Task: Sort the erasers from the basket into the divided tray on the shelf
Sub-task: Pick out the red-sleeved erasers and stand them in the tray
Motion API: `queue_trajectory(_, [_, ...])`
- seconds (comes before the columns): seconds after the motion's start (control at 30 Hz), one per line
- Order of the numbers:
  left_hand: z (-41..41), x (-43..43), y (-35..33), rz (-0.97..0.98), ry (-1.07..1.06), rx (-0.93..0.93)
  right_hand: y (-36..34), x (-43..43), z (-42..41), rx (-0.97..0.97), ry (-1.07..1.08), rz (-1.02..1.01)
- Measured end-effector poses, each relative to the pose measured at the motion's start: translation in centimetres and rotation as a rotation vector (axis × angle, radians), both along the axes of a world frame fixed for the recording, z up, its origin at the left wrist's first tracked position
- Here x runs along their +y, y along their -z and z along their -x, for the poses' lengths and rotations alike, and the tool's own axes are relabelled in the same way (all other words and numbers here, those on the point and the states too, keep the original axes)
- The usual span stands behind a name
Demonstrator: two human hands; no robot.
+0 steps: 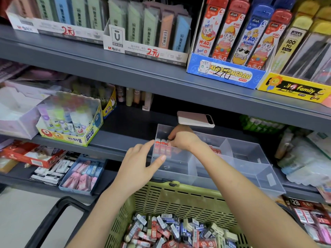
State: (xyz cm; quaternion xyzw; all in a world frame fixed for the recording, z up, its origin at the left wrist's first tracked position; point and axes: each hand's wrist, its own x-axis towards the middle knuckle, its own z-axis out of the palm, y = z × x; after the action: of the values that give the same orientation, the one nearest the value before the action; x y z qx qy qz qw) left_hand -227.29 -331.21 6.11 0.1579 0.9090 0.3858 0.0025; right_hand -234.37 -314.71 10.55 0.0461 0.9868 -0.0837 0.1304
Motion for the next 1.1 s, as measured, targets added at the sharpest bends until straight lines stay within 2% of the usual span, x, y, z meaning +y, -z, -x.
queue_trajectory(0.1, [0.0, -0.1, 0.0, -0.001, 0.011, -0.015, -1.4, 0.7, -2.4, 0.156, -0.04, 0.077])
queue_trajectory(0.2, [0.1, -0.2, -0.3, 0.019, 0.003, -0.004, -2.3, 1.5, -7.1, 0.391, -0.061, 0.323])
queue_trajectory(0.27, [-0.2, 0.1, -0.6, 0.025, -0.058, 0.102, -2.1, 2.2, -11.1, 0.58, -0.105, 0.47])
queue_trajectory(0.33, [-1.2, 0.4, -1.1, -0.063, -0.134, 0.288, -1.1, 3.3, -15.1, 0.698, -0.143, 0.555])
queue_trajectory(0.4, [-3.0, 0.7, -1.5, -0.222, -0.162, 0.426, 1.3, 4.8, -18.6, 0.667, -0.102, 0.593])
queue_trajectory(0.47, [-5.1, 1.1, -1.0, -0.315, -0.11, 0.448, 4.7, 6.4, -21.2, 0.51, -0.027, 0.544])
queue_trajectory(0.53, [-7.2, 1.6, 0.3, -0.245, 0.032, 0.359, 8.7, 7.7, -22.9, 0.283, 0.073, 0.441])
queue_trajectory(0.6, [-8.9, 2.2, 2.9, 0.033, 0.21, 0.181, 12.5, 8.5, -24.3, 0.09, 0.16, 0.37])
queue_trajectory(0.7, [-10.1, 2.7, 8.0, 0.488, 0.328, -0.14, 17.0, 7.9, -25.6, -0.015, 0.181, 0.295])
queue_trajectory(0.77, [-10.5, 2.6, 10.5, 0.606, 0.308, -0.286, 19.2, 6.8, -25.9, -0.038, 0.148, 0.237])
queue_trajectory(0.87, [-11.2, 2.1, 12.8, 0.536, 0.196, -0.37, 20.9, 5.7, -25.6, -0.02, 0.143, 0.204])
queue_trajectory(0.97, [-12.2, 2.3, 13.5, 0.548, 0.116, -0.262, 21.2, 5.4, -25.6, 0.053, 0.158, 0.221])
queue_trajectory(1.0, [-12.6, 2.5, 13.3, 0.499, 0.096, -0.247, 21.0, 5.4, -25.8, 0.064, 0.182, 0.271])
queue_trajectory(1.07, [-13.3, 3.3, 12.4, 0.244, 0.03, -0.381, 20.1, 5.3, -26.2, 0.095, 0.286, 0.409])
queue_trajectory(1.1, [-13.6, 3.9, 11.9, 0.073, -0.016, -0.535, 19.5, 5.2, -26.5, 0.133, 0.358, 0.475])
